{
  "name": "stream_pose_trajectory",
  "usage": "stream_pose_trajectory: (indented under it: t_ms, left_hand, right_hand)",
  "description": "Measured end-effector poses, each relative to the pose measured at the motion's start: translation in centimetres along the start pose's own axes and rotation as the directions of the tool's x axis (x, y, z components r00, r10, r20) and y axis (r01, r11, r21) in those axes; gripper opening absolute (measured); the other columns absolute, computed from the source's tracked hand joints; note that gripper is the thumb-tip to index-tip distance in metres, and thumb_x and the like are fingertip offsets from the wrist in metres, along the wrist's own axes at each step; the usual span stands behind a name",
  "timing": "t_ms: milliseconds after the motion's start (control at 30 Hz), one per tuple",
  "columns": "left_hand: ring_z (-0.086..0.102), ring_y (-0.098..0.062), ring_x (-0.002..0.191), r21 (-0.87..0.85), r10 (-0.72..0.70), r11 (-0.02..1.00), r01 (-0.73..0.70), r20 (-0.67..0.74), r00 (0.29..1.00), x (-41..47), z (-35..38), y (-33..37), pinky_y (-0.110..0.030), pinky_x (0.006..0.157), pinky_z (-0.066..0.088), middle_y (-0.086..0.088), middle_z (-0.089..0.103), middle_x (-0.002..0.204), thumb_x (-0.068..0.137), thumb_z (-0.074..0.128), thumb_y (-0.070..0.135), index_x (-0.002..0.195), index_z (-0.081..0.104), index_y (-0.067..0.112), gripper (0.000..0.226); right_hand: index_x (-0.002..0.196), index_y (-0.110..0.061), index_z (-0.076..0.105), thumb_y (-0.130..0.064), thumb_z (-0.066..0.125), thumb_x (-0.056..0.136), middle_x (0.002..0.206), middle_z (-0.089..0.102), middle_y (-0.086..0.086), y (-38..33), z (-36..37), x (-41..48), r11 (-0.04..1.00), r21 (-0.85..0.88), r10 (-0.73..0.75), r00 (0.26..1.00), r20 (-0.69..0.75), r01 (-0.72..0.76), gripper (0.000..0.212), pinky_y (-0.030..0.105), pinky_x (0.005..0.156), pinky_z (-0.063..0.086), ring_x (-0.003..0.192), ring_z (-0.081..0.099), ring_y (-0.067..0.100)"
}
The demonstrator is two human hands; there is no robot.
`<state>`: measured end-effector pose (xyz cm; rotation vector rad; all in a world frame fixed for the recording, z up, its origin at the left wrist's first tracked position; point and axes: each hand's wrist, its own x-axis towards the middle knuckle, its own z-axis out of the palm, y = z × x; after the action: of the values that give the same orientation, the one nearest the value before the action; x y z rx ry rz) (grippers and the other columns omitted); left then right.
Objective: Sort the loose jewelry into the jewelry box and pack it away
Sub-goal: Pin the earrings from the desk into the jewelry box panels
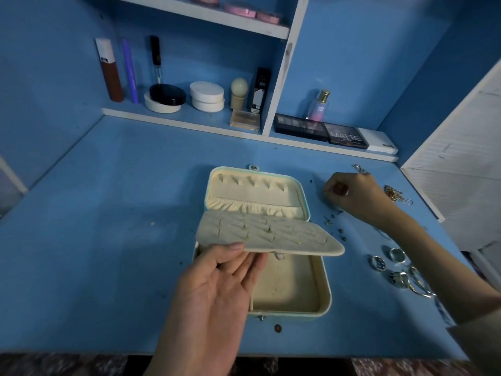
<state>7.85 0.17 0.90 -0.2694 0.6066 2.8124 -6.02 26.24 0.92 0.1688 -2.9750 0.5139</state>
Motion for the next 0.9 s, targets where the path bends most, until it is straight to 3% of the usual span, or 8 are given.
stream_pose_trajectory:
  t_ms: [167,267,333,567,900]
  left_hand:
    - [0.065,-0.029,0.108,-0.003,-0.010,1.000,0.010,-0.001,1.000,0.0,-0.1,0.0,-0.042,0.088,0.052,-0.018,0.066,0.117,0.028,0.090,0.009,0.089,0.077,0.008,0.062]
    - [0.065,-0.029,0.108,-0.005,-0.013,1.000,0.013,-0.008,1.000,0.0,-0.1,0.0,-0.042,0.087,0.052,-0.019,0.066,0.118,0.026,0.090,0.009,0.088,0.077,0.006,0.063]
    - [0.065,-0.028,0.109,0.004,-0.015,1.000,0.015,-0.008,1.000,0.0,-0.1,0.0,-0.041,0.088,0.051,-0.019,0.066,0.118,0.027,0.090,0.010,0.089,0.076,0.007,0.063]
    - [0.065,-0.026,0.110,0.001,-0.006,1.000,0.006,-0.002,1.000,0.0,0.0,0.0,-0.041,0.096,0.051,-0.016,0.066,0.119,0.029,0.089,0.011,0.086,0.077,0.009,0.058]
    - [0.064,-0.027,0.110,-0.003,-0.009,1.000,0.009,0.014,1.000,-0.1,0.0,0.1,-0.039,0.091,0.049,-0.018,0.066,0.119,0.031,0.089,0.010,0.086,0.077,0.007,0.056]
  right_hand:
    - [0.073,-0.024,0.067,-0.008,0.068,0.081,0.076,0.069,-0.002,-2.7,-1.2,-0.8,0.976,0.216,-0.029,1.000,0.001,0.028,0.017,0.019,0.069,0.047,0.072,0.061,0.010]
    - [0.078,-0.017,0.071,-0.011,0.071,0.080,0.079,0.070,0.001,-6.2,-2.8,-2.1,0.863,0.505,-0.084,0.983,0.161,-0.009,0.006,0.020,0.066,0.047,0.071,0.058,0.007]
    - [0.080,-0.013,0.072,-0.010,0.069,0.079,0.079,0.070,0.000,-8.3,-3.6,-2.9,0.806,0.592,-0.189,0.944,0.269,-0.007,0.004,0.017,0.066,0.046,0.072,0.059,0.006]
    - [0.081,-0.015,0.073,-0.010,0.070,0.080,0.079,0.071,0.000,-11.0,-3.1,-3.3,0.817,0.576,-0.301,0.857,0.419,0.005,0.006,0.019,0.071,0.048,0.073,0.062,0.007]
    - [0.081,-0.018,0.073,-0.012,0.069,0.082,0.079,0.071,-0.001,-11.3,-2.6,-3.1,0.833,0.552,-0.315,0.857,0.408,0.044,0.007,0.016,0.068,0.046,0.068,0.060,0.003]
